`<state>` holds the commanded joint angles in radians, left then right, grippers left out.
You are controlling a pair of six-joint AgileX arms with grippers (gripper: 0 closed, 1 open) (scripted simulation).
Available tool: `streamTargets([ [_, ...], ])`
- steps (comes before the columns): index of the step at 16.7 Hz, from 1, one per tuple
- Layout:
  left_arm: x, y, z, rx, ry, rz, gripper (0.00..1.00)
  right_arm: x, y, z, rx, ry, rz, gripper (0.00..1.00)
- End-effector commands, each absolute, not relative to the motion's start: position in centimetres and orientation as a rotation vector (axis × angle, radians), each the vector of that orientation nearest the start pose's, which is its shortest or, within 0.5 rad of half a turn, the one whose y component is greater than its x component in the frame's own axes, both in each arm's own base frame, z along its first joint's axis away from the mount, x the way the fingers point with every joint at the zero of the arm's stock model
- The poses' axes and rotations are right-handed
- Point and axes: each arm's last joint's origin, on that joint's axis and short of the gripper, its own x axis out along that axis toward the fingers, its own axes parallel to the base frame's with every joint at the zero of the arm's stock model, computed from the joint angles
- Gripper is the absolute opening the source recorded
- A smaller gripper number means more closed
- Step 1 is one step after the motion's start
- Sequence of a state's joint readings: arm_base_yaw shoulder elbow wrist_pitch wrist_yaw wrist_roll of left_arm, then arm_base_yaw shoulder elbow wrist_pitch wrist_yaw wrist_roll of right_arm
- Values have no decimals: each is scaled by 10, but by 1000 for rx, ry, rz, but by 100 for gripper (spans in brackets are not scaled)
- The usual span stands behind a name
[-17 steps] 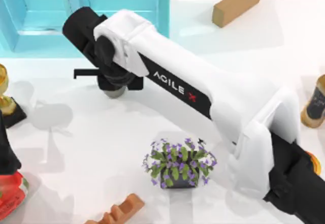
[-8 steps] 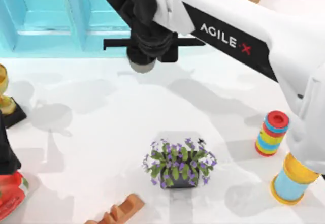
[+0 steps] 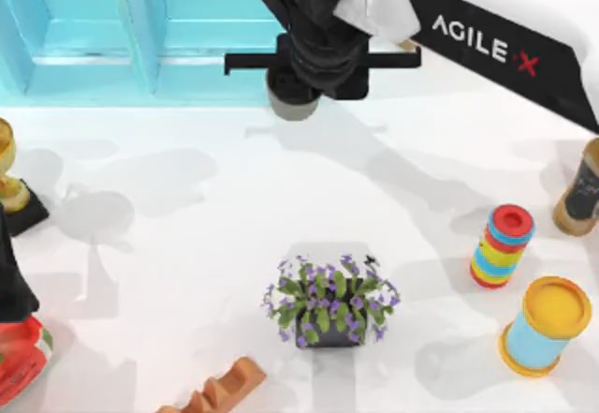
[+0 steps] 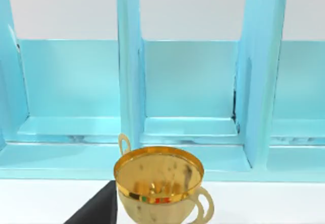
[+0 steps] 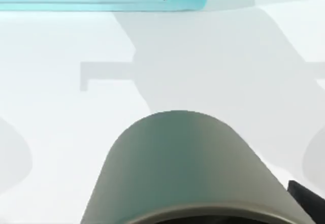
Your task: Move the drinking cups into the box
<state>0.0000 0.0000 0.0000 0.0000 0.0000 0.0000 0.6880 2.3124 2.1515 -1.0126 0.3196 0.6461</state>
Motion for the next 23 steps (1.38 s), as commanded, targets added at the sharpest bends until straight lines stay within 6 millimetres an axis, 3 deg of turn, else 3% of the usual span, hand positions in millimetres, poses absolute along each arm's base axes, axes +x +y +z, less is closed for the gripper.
streamTargets([
  [4, 106, -1, 160, 0, 0, 0, 100, 384, 307, 228, 6, 1072, 3, 0],
  [7, 106, -1, 160, 0, 0, 0, 100, 399, 262, 234, -17, 1137, -9, 0],
  [11, 106, -1, 160, 0, 0, 0, 100, 419, 162, 236, -107, 1276, -34, 0],
  [13, 106, -1, 160, 0, 0, 0, 100, 427, 95, 252, -127, 1282, -48, 0],
  [15, 106, -1, 160, 0, 0, 0, 100, 425, 12, 270, -128, 1276, -93, 0],
  [17, 106, -1, 160, 0, 0, 0, 100, 405, -66, 282, -125, 1301, -140, 0],
  [19, 106, -1, 160, 0, 0, 0, 100, 374, -121, 285, -123, 1357, -146, 0],
  [21, 106, -1, 160, 0, 0, 0, 100, 342, -153, 283, -101, 1424, -114, 0],
  [23, 106, -1, 160, 0, 0, 0, 100, 317, -168, 279, -62, 1470, -65, 0],
])
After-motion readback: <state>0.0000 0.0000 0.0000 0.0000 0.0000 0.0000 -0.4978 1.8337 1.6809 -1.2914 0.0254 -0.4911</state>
